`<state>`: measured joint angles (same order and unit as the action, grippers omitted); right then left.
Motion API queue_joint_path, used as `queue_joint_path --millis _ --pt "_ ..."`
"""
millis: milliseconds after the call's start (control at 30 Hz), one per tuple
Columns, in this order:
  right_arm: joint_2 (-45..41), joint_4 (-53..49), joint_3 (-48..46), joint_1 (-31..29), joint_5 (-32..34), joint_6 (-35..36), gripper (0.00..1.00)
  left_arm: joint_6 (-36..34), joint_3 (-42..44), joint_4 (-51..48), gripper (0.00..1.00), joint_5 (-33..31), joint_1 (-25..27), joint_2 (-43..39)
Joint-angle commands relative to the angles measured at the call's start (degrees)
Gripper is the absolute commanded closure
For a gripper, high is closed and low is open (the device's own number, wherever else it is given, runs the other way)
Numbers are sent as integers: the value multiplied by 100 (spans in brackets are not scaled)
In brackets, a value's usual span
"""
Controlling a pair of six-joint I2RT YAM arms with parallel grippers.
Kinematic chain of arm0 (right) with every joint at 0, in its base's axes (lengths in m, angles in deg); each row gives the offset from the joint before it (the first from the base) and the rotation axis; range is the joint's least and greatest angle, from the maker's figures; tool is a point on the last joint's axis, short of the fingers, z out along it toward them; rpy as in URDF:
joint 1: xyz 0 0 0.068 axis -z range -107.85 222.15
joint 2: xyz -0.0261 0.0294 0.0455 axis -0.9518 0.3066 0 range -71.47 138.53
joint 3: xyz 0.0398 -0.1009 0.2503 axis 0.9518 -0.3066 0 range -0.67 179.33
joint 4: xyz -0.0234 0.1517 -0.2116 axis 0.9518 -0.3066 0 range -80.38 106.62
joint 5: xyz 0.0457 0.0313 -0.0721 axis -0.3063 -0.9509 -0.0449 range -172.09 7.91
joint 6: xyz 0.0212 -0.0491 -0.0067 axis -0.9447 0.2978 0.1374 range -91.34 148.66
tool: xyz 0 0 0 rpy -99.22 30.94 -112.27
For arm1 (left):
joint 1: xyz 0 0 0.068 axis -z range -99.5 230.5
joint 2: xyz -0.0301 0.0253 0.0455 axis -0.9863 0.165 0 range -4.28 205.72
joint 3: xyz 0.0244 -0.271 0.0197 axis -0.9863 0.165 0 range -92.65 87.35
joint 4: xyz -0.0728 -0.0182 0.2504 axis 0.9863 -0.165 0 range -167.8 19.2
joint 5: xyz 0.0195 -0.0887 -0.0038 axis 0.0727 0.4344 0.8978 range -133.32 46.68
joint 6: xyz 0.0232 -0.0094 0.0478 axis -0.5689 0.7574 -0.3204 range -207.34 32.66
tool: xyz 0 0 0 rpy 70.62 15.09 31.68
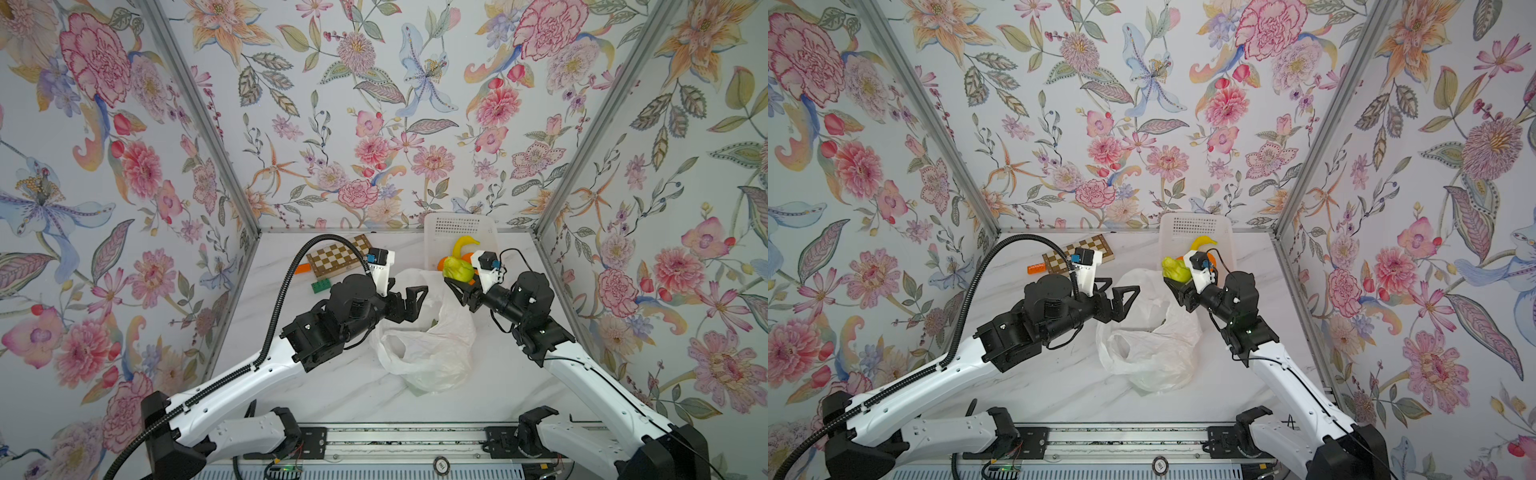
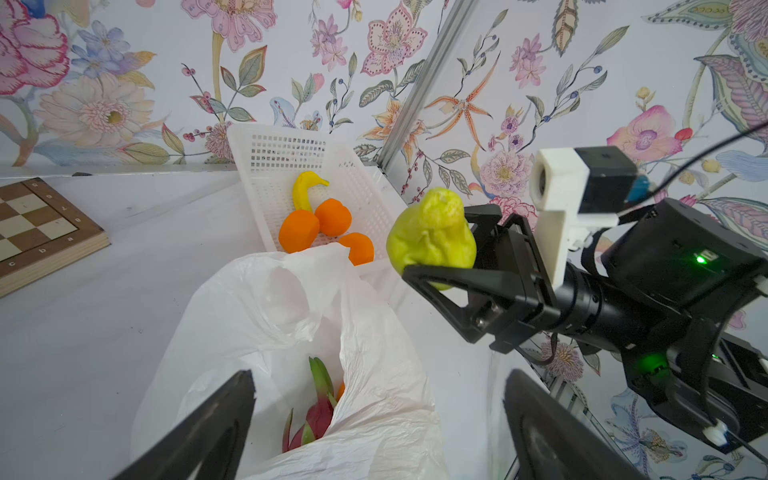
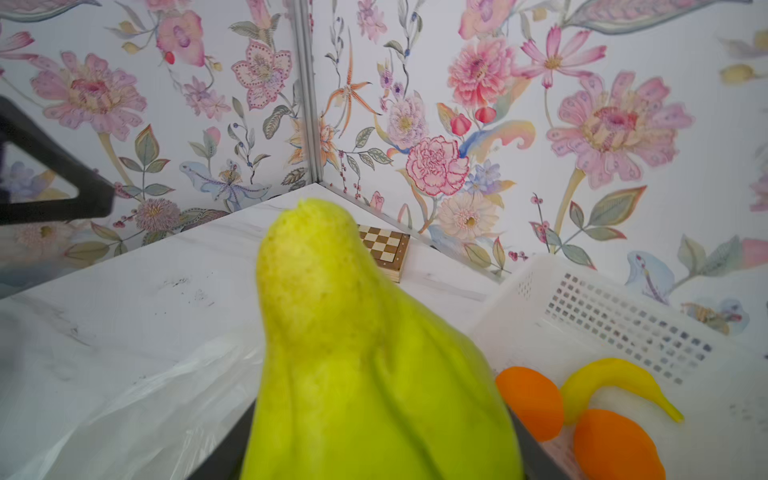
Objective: Untie the knot of the plastic bag and take out the fruit
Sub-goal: 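Close the right gripper on the green pear held up by the left, then carry the green pear with the right gripper into the basket and release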
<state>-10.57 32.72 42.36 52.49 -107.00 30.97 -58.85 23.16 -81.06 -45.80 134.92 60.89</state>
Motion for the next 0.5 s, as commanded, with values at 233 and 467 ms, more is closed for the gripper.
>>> queue_joint_path --millis 233,467 --pt "1336 -881 1253 549 409 -1840 61 -50 51 -253 3 -297 45 105" --pt "2419 -2070 2276 698 1161 -2400 61 -194 -272 -684 1 -236 45 408"
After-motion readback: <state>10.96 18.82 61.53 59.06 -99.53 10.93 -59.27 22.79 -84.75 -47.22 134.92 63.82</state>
